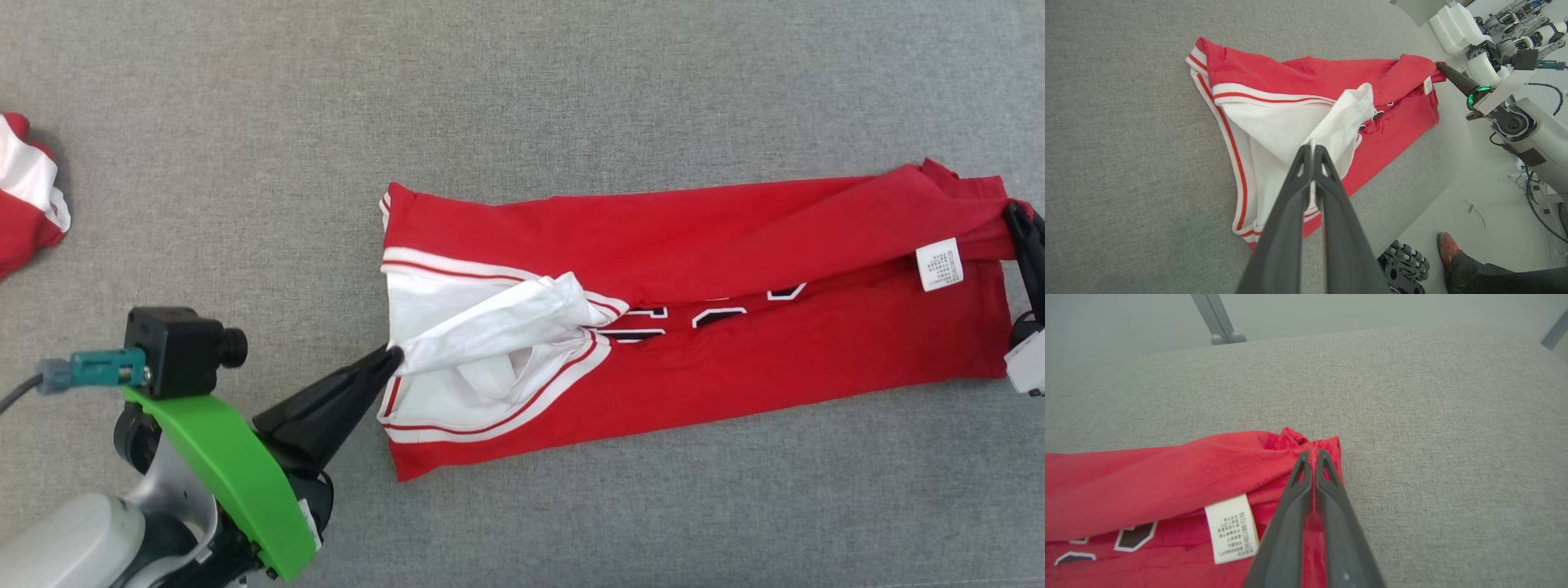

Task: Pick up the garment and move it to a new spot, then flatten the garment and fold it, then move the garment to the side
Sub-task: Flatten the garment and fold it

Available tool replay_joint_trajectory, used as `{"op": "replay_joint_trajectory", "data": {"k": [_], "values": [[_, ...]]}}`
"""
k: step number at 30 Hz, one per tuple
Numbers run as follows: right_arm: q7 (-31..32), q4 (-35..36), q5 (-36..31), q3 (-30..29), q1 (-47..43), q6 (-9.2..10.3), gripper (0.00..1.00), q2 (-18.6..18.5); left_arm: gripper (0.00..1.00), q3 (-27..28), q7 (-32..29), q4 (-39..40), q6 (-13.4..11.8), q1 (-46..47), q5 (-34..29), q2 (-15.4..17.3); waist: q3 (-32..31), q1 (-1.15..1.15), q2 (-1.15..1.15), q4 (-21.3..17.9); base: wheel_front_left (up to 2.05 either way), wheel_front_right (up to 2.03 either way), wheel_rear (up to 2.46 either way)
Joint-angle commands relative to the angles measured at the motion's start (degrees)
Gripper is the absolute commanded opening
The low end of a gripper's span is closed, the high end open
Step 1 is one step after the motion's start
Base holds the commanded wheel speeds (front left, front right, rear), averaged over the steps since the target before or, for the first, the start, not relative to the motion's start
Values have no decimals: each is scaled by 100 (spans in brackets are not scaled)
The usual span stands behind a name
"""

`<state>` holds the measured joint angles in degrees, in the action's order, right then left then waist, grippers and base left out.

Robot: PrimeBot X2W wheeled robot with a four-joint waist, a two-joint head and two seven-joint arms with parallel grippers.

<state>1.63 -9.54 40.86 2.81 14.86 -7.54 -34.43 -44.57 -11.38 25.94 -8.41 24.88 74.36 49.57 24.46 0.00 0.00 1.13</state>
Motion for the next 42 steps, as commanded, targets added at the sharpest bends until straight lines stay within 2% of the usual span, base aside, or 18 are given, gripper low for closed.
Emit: {"op": "replay_joint_trajectory", "data": {"k": [1, 7, 8, 9, 10, 11, 12, 13, 18, 23, 29, 35, 38, 42], "values": [[-81, -13, -33, -35, -89, 11, 0, 29, 0, -26, 60, -25, -5, -135, -83, 7, -22, 0, 0, -3, 0, 0, 0], [-172, -24, -2, -96, -348, 11, 0, 33, 0, -146, 238, -143, -2, -398, -178, -35, -119, 0, 0, 3, 0, 0, 0], [-152, -34, 15, -87, -395, 11, 15, 45, 0, -173, 257, -172, 4, -431, -193, -54, -139, 0, 0, 4, 0, 0, 0], [-149, -44, 22, -86, -435, 11, 39, 63, 0, -236, 254, -219, 12, -450, -285, -49, -165, 0, 0, 2, 0, 0, 0], [-158, -56, 20, -89, -466, 11, 100, 76, 13, -282, 258, -256, 16, -466, -335, -56, -190, 0, 0, 0, 0, 0, 0], [-153, -71, 27, -86, -521, 11, 100, 100, 31, -326, 306, -327, -15, -490, -425, -93, -232, 0, 0, -2, 0, 0, 0], [-162, -71, 21, -94, -558, 11, 100, 128, 58, -348, 353, -379, -29, -509, -491, -136, -269, 0, 0, -6, 0, 0, 0], [-179, -70, 12, -120, -613, 11, 100, 158, 100, -377, 417, -455, -58, -532, -558, -183, -325, 0, 0, -11, 0, 0, 0], [-208, 12, 26, -299, -1162, 11, 100, 286, 100, -538, 841, -820, -285, -755, -958, -459, -736, 0, 0, 2, 0, 0, 0], [-401, 277, -131, -604, -1821, 10, 100, 495, 100, -608, 1534, -1258, -589, -1171, -1265, -784, -1227, 0, 0, -40, 0, 0, 0], [-606, 474, -439, -760, -2250, 10, 100, 1011, 100, -561, 2397, -1670, -939, -1622, -1586, -1283, -1678, 0, 0, -60, 0, 0, 0], [-856, 273, -533, -818, -2562, 10, 100, 1466, 100, -496, 2649, -2052, -1180, -2122, -2166, -1827, -2231, 0, 0, 70, 0, 0, 0], [-1007, 107, -609, -945, -2732, 10, 100, 1610, 100, -192, 2658, -2133, -1239, -2404, -2685, -2208, -2485, 0, 0, 257, 0, 0, 0], [-1165, -86, -700, -1085, -2827, 9, 100, 1716, 100, 350, 2656, -2201, -1062, -2791, -3327, -2709, -2634, 0, 0, 523, 0, 0, 0]]}}
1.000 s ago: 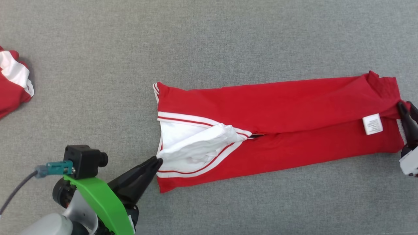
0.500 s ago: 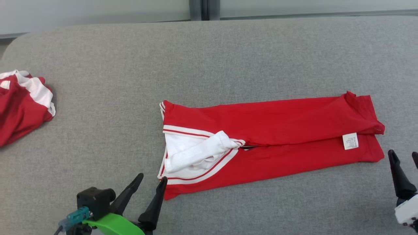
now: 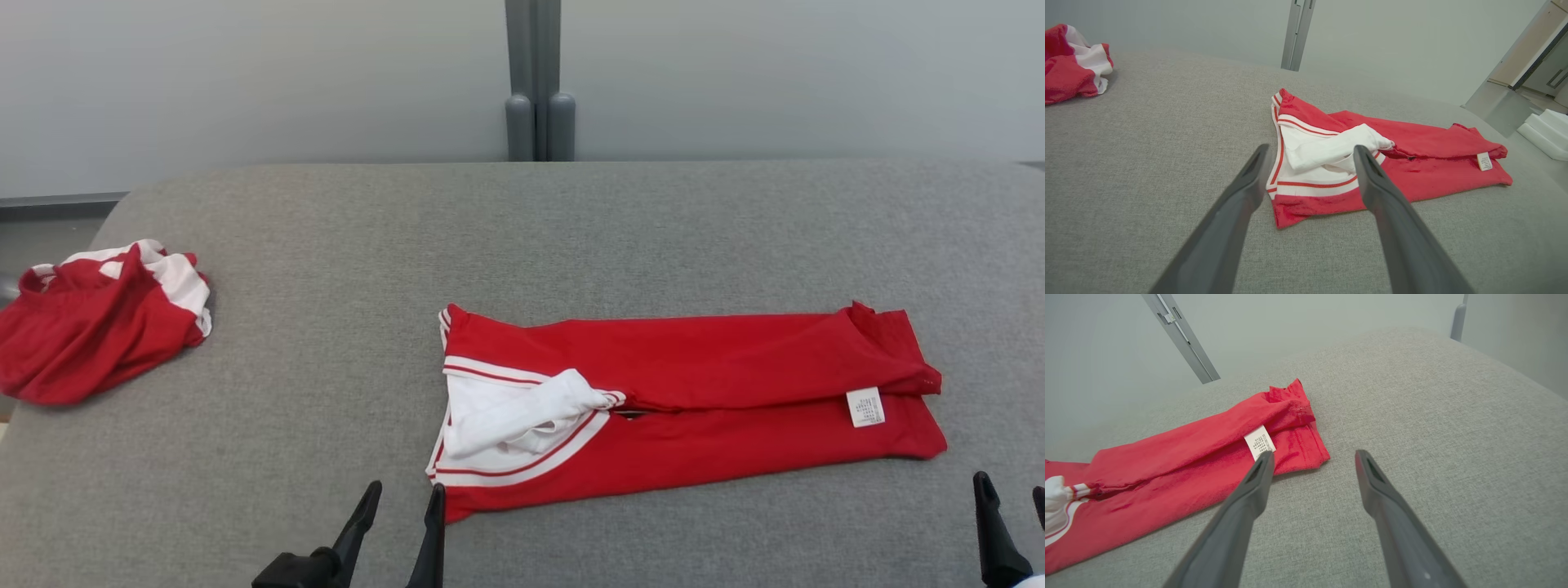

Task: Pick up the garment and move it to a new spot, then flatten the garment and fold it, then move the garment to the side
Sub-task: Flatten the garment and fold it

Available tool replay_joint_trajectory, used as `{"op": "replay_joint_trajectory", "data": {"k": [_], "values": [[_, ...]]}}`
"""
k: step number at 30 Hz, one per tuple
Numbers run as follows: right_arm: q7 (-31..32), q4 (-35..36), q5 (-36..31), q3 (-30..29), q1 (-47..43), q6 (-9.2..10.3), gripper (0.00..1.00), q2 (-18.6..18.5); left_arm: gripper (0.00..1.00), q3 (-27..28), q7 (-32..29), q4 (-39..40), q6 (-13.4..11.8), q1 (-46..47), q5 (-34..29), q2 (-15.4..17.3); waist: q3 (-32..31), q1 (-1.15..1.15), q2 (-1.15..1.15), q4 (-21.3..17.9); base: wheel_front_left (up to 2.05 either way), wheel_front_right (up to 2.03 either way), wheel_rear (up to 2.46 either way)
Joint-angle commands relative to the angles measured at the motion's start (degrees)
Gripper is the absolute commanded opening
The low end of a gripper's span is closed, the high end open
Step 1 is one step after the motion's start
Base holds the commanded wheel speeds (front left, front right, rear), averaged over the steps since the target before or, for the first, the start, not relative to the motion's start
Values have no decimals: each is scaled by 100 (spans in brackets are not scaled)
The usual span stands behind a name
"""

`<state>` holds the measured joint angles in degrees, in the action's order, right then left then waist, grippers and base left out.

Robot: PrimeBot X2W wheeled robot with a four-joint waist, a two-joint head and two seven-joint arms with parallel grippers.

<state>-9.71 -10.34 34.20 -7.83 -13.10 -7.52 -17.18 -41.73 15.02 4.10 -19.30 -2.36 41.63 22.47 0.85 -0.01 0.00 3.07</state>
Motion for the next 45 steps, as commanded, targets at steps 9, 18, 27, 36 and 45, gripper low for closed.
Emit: {"op": "replay_joint_trajectory", "data": {"k": [9, 18, 27, 36, 45], "values": [[146, -756, -41, -446, 548, 7, 100, 100, 100, 1113, 16, 54, 662, -500, -1702, -870, -288, 1, 0, 791, 0, 0, 0], [1098, -1842, -383, -917, 1757, 6, 100, -29, 100, 1629, 17, 17, 1438, -637, -2567, -1478, -32, 1, 0, 1033, 0, 0, 0], [1802, -2777, -899, -1093, 2611, 4, 100, -314, 100, 1947, 17, 18, 1940, -481, -3008, -1797, 370, 1, 0, 1090, 0, 0, 0], [2401, -3462, -779, -824, 2790, 5, 100, -133, 100, 2173, 17, 45, 2190, -383, -3175, -1928, 611, 1, 0, 1053, 0, 0, 0], [2104, -3335, -728, -546, 2896, 19, 0, -510, 100, 2249, 11, 103, 2339, -269, -3233, -1955, 911, 1, 0, 826, 0, 0, 0]]}}
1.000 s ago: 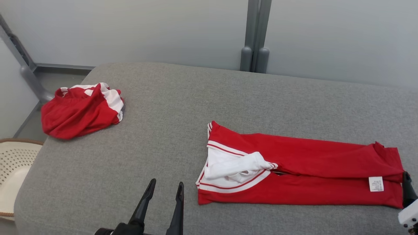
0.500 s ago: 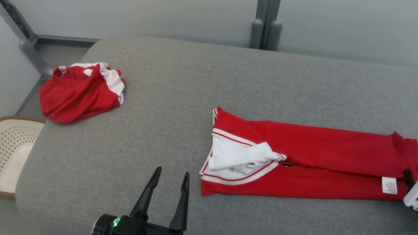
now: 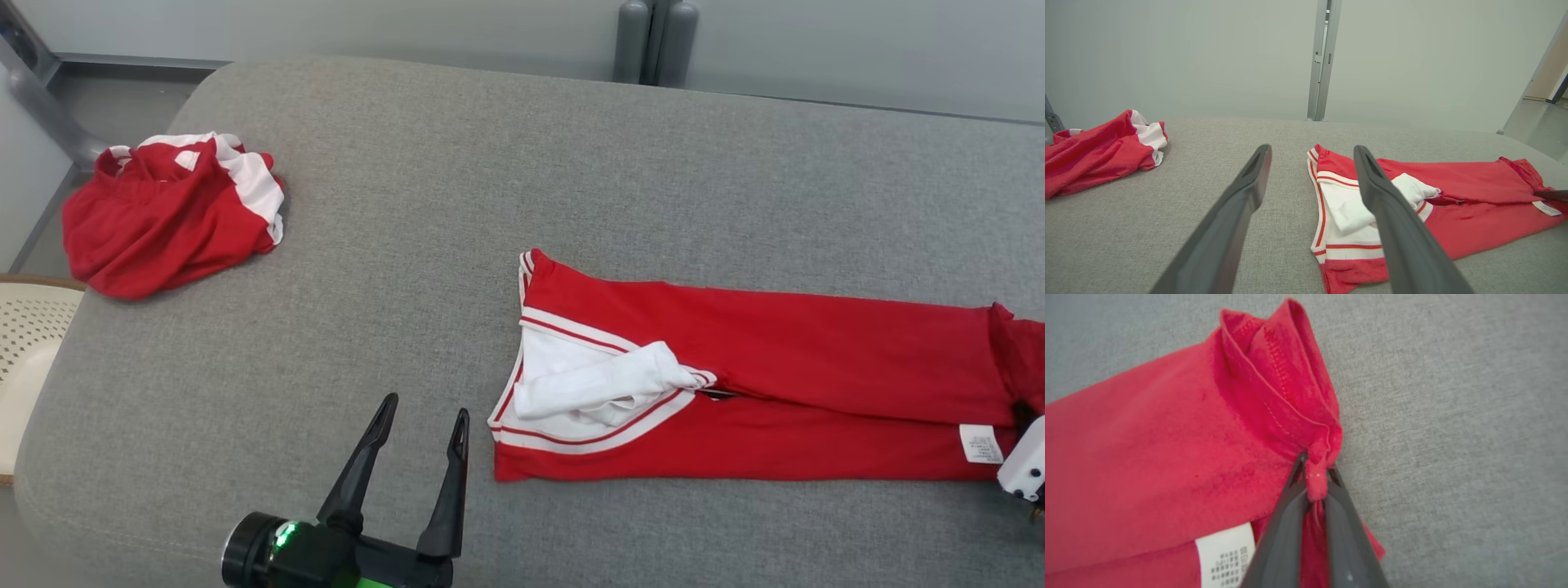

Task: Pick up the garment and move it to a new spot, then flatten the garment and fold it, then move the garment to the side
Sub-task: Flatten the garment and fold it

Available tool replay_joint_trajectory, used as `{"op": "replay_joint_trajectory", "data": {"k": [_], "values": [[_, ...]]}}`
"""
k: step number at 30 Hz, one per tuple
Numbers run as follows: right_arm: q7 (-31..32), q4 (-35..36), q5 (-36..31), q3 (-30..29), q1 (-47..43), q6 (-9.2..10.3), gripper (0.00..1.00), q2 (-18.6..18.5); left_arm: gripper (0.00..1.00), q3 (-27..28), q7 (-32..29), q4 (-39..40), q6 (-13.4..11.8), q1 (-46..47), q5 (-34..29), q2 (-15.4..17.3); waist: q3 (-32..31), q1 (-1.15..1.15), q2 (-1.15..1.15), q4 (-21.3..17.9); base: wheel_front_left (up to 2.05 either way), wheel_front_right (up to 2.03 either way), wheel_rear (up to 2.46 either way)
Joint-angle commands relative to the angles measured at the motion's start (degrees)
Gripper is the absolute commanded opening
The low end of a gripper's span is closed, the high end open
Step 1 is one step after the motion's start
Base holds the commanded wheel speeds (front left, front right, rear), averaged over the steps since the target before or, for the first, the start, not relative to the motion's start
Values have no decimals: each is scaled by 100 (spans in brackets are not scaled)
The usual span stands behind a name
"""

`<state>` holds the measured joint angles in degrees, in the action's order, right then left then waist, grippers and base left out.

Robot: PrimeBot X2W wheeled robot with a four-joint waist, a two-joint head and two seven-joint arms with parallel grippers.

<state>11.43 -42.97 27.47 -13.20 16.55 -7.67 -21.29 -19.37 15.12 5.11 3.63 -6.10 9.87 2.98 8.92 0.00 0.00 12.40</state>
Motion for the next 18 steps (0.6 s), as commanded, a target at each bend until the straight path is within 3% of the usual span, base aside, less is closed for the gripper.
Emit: {"op": "replay_joint_trajectory", "data": {"k": [1, 10, 18], "values": [[-56, -39, -96, 10, -60, 39, 0, -181, 100, 7, 0, -5, 56, 128, -76, -7, 152, 0, 0, -154, 0, 0, 0], [-366, 512, -470, 150, 162, 29, 0, -916, 100, 68, 0, 182, 209, 466, -312, -7, 664, 0, 0, -797, 0, 0, 0], [-290, 1878, -676, 563, 240, 24, 0, -776, 100, 62, 0, 136, 295, 523, -399, -1, 632, 0, 0, -1369, 0, 0, 0]]}}
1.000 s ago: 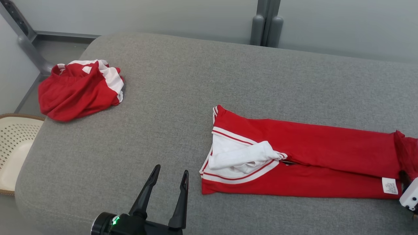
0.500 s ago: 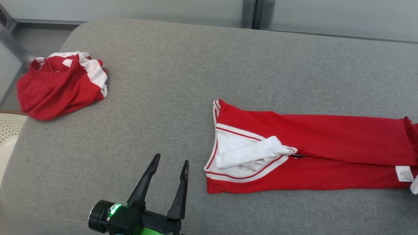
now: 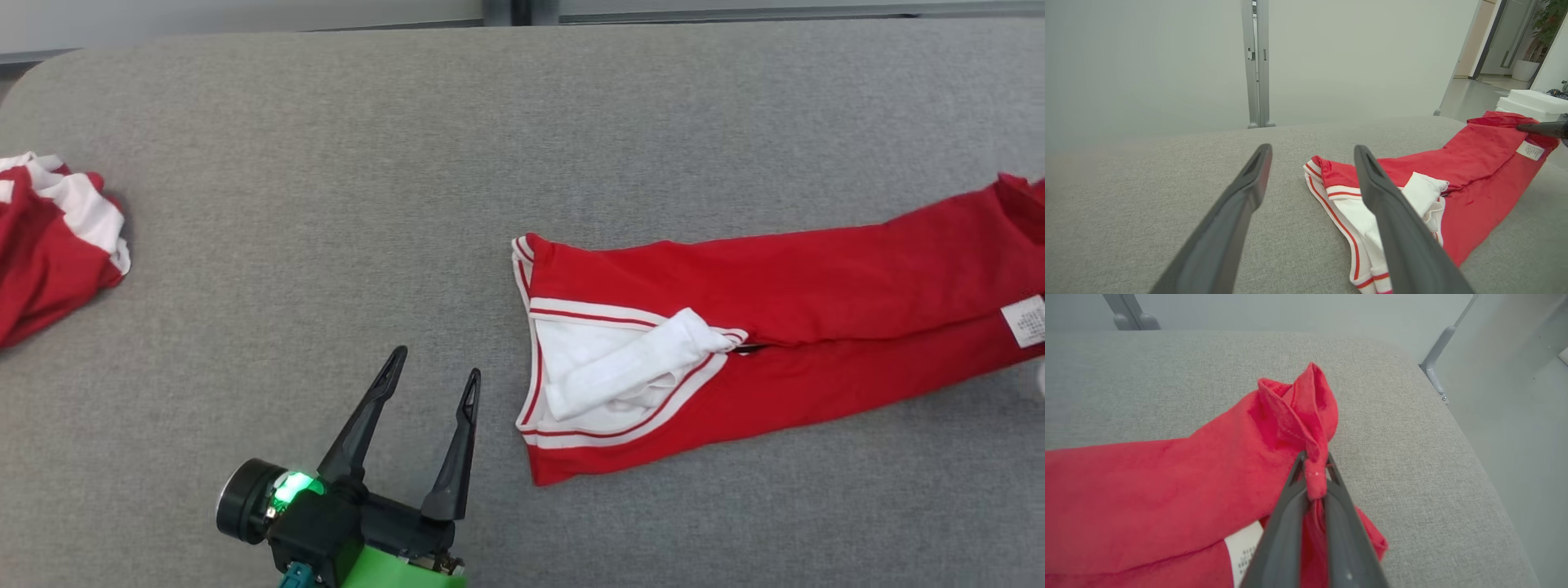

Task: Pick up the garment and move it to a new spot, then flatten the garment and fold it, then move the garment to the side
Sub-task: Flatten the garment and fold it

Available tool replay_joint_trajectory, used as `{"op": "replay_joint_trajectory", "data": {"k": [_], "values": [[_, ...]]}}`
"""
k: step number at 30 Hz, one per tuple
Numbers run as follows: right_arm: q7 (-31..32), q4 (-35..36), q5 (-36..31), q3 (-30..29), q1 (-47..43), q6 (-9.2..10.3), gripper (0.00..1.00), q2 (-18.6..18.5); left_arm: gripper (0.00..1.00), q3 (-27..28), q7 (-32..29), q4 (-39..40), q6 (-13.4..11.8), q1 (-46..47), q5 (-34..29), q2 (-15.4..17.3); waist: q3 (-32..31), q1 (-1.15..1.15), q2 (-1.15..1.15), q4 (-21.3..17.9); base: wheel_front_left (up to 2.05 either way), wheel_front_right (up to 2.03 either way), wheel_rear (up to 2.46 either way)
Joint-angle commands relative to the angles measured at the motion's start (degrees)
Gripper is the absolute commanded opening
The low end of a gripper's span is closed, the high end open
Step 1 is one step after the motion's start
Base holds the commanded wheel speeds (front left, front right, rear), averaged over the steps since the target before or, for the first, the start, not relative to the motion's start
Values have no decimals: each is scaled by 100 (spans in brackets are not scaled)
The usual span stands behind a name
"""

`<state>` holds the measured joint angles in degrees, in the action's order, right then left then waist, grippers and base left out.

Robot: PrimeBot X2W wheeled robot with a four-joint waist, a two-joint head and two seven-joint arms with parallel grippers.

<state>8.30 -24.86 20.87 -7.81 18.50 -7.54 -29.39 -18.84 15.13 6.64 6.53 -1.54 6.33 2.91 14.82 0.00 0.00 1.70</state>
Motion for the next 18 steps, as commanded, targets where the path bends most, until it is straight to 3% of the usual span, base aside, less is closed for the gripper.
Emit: {"op": "replay_joint_trajectory", "data": {"k": [1, 10, 18], "values": [[74, 266, -47, 81, 28, 11, 0, 84, 100, 6, -1, -25, 15, 63, -49, 7, 8, 0, 0, -340, 0, 0, 0], [743, 2293, -443, 461, -521, 11, 0, 528, 100, -40, -1, -92, 51, -58, -28, 5, -345, 0, 0, -270, 0, 0, 0], [1067, 3384, -661, 923, -878, 11, 0, 1212, 100, -13, -1, -32, 8, -144, 9, 4, -376, 0, 0, 68, 0, 0, 0]]}}
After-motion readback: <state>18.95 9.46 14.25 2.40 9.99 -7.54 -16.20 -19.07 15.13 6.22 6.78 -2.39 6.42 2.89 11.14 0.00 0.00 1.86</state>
